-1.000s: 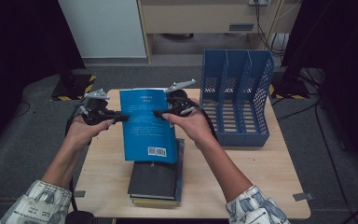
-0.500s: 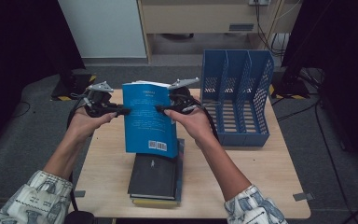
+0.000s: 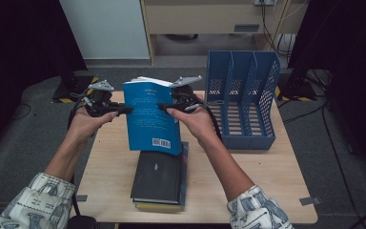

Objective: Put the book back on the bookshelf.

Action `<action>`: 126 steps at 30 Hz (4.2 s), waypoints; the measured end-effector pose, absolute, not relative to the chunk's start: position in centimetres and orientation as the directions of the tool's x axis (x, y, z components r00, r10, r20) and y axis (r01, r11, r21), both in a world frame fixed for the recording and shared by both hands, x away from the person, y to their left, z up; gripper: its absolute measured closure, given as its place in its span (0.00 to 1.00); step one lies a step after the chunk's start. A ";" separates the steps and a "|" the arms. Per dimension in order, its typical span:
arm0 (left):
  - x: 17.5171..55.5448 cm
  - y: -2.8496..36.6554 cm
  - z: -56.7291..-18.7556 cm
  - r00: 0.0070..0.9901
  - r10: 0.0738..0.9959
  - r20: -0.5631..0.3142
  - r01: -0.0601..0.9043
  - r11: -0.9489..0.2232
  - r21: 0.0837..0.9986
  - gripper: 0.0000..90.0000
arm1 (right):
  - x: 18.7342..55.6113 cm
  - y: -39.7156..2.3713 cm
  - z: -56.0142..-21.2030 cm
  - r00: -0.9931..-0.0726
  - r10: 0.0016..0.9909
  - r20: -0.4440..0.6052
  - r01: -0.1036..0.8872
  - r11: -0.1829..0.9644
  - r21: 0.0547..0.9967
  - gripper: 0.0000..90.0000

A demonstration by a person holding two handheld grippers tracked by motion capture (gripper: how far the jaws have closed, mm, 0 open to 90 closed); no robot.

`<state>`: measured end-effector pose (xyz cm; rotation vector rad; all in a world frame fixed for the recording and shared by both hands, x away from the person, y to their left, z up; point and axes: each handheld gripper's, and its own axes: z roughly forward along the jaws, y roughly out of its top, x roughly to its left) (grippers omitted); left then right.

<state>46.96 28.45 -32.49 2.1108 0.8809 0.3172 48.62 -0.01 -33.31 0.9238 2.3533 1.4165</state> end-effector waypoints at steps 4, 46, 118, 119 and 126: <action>45.9 28.4 -32.4 0.723 0.689 -0.055 0.470 -0.432 0.769 0.86 | 47.7 0.0 -33.2 -0.774 0.627 0.089 0.372 0.337 0.865 0.64; 40.7 28.5 -33.2 0.724 0.689 -0.016 0.391 -0.391 0.833 0.78 | 41.8 -0.2 -31.0 -0.880 0.476 -0.013 0.234 0.456 0.858 0.57; 41.4 33.0 -52.5 0.438 0.898 -0.034 0.714 -0.324 0.621 0.06 | 46.4 -6.5 -27.8 -0.622 0.738 0.261 0.538 0.161 0.827 0.68; 41.4 33.0 -52.6 0.438 0.898 -0.031 0.714 -0.327 0.619 0.06 | 46.4 -6.6 -27.8 -0.618 0.741 0.262 0.541 0.159 0.826 0.68; 41.3 32.7 -52.7 0.454 0.891 0.001 0.701 -0.358 0.617 0.05 | 46.3 -7.5 -27.9 -0.602 0.753 0.266 0.550 0.150 0.822 0.68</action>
